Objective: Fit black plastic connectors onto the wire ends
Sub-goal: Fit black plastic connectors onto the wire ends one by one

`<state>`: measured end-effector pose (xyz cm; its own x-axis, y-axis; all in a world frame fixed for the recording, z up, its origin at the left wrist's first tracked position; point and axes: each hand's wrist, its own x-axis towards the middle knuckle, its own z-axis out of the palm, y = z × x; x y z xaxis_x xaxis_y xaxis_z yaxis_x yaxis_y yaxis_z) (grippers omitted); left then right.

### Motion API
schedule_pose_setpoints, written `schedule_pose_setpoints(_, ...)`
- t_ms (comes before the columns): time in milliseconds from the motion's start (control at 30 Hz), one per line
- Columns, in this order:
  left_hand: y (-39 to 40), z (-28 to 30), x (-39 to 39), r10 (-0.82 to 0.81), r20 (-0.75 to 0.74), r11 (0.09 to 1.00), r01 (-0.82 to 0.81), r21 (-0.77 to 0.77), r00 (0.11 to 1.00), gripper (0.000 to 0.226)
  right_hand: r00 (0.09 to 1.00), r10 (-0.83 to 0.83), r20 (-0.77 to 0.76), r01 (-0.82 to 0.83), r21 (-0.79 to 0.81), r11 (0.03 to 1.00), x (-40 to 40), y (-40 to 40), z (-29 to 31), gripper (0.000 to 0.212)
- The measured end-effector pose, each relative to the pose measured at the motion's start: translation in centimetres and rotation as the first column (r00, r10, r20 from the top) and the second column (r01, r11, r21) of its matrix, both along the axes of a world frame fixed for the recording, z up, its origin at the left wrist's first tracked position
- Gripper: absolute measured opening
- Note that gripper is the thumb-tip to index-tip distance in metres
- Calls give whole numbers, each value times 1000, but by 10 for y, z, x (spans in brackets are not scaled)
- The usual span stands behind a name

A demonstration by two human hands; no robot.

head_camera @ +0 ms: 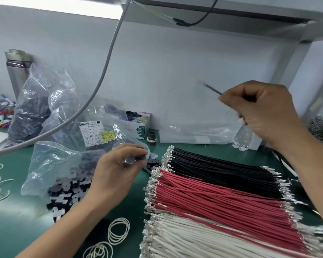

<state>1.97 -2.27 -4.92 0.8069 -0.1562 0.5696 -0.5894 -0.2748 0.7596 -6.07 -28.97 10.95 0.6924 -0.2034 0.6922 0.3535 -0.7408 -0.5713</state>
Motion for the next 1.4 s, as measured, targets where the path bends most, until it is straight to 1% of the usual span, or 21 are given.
schedule_pose_setpoints(67,2,5,-1,-74,-87,990,62,-124,993,22,997,-73,-35,61,-262,963,-13,8,-15,3)
schedule_pose_setpoints(100,3,8,-3,-101,-127,982,78,-174,987,21,995,-94,-42,72,-361,930,-20,13,-29,7)
schedule_pose_setpoints(167,1,13,-8,-182,-217,954,119,-277,959,21,995,-102,-8,86,-475,876,-32,23,-64,20)
schedule_pose_setpoints(233,-1,16,-14,-259,-282,930,159,-332,924,22,990,-116,74,138,-527,839,-38,30,-96,26)
schedule_pose_setpoints(267,-3,17,-17,-297,-302,918,184,-352,906,22,988,-118,103,155,-522,839,-39,33,-109,24)
schedule_pose_setpoints(333,-6,19,-22,-354,-320,902,229,-367,879,21,986,-103,129,152,-470,870,-39,37,-123,17)
schedule_pose_setpoints(400,-8,20,-27,-390,-328,897,275,-345,860,22,989,-80,124,125,-416,901,-39,40,-130,14)
schedule_pose_setpoints(500,-8,21,-31,-442,-320,880,335,-336,838,30,993,-61,100,93,-354,931,-41,42,-133,10)
schedule_pose_setpoints(633,-9,23,-33,-450,-296,879,359,-315,842,28,996,-40,74,61,-315,947,-44,44,-135,7)
schedule_pose_setpoints(733,-10,24,-36,-453,-305,880,364,-305,838,27,998,-22,64,40,-300,953,-45,45,-134,10)
schedule_pose_setpoints(900,-12,28,-42,-448,-308,884,364,-294,839,30,999,-4,44,14,-246,969,-47,43,-132,6)
schedule_pose_setpoints(1067,-12,28,-41,-428,-278,895,359,-265,860,25,998,-39,56,52,-239,970,-48,44,-131,7)
schedule_pose_setpoints(1267,-13,25,-40,-427,-275,897,366,-246,862,24,996,-5,95,34,-301,953,-49,46,-130,5)
schedule_pose_setpoints(1400,-12,25,-40,-431,-253,900,390,-196,866,22,998,14,58,4,-298,955,-48,48,-130,8)
